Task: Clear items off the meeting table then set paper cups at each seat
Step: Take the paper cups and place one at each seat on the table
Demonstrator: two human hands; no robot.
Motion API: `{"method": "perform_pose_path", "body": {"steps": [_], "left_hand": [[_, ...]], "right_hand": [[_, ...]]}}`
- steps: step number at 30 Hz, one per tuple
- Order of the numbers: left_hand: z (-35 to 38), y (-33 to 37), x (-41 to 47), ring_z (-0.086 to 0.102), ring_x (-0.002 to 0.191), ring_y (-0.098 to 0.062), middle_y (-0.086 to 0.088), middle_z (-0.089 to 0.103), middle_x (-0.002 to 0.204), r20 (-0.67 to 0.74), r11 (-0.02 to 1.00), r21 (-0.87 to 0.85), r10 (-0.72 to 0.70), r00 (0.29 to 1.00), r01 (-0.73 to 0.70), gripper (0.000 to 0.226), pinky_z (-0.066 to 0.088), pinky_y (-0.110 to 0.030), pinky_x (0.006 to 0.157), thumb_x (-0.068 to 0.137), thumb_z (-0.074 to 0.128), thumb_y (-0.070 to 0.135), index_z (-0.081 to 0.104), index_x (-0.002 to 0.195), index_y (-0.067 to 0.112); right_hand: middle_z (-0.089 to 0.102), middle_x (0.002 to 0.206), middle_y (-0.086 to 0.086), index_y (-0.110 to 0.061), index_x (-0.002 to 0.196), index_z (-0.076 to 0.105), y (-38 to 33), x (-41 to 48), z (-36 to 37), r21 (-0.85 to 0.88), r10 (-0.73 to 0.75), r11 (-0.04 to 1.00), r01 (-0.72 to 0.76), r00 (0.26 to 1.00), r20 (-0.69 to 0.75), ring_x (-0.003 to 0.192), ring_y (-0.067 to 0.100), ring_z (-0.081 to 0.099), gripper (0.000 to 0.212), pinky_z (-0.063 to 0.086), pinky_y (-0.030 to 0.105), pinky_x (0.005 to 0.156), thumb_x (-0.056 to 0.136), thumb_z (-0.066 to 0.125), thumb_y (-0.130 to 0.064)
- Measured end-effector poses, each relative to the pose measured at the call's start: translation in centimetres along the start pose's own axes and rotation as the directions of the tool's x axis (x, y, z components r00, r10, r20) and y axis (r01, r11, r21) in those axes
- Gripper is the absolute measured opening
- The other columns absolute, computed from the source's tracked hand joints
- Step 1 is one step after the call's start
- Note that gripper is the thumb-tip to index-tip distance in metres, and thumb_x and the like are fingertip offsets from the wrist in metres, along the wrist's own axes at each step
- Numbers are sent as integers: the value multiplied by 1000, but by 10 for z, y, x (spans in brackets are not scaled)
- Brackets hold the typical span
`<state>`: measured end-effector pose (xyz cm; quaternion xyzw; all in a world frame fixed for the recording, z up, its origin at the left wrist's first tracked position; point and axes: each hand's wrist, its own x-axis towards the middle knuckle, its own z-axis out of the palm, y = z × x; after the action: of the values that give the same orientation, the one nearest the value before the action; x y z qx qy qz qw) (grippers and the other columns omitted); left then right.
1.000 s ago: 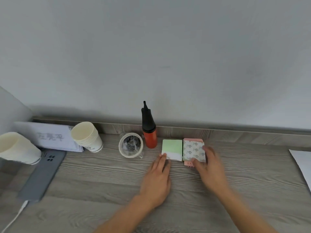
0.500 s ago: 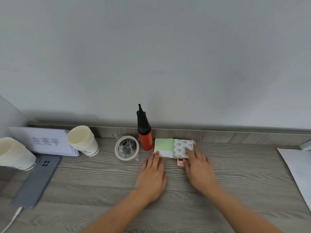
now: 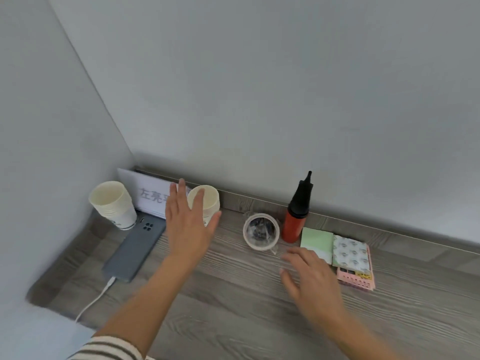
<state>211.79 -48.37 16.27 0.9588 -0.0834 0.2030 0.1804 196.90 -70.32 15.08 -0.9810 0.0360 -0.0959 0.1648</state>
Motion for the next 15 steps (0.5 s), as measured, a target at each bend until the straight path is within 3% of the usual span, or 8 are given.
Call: {"method": "perform_pose_path", "body": {"steps": [3,7,12,15], "left_hand": [[19,-16,4,25,140,-46,-30,34,148,90,994,81,63,994,-71,30,30,-56,112,81,68,37,67,93,9],[31,-25,-2,26,139,-49,-31,36,146,41,988,-46,146,988,-145,23,36,-55,107,76,75,24,61,71,6],[26,-27,-5,41,128,-47,-31,41,141,-27,923,-323,210,977,-207,24,45,-48,98,69,80,8,57,69,1],[9,-19,-2,44,126,-41,-27,41,141,-79,871,-441,203,976,-217,35,47,-40,95,66,82,11,54,88,8]], "right_hand": [[69,106,-10,-27,101,71,-19,10,18,-6,-45,999,46,997,65,94,10,67,26,55,27,76,76,77,-29],[68,108,-8,-24,103,71,-29,20,38,-19,-39,999,42,992,118,95,13,66,23,56,30,77,81,71,-30],[69,106,-5,-22,104,71,-35,17,43,-16,9,1000,-7,990,140,92,16,68,22,58,33,75,82,72,-28],[71,106,-5,-23,105,71,-37,11,37,-7,39,999,-38,991,124,93,15,69,23,57,32,77,83,71,-28]]}}
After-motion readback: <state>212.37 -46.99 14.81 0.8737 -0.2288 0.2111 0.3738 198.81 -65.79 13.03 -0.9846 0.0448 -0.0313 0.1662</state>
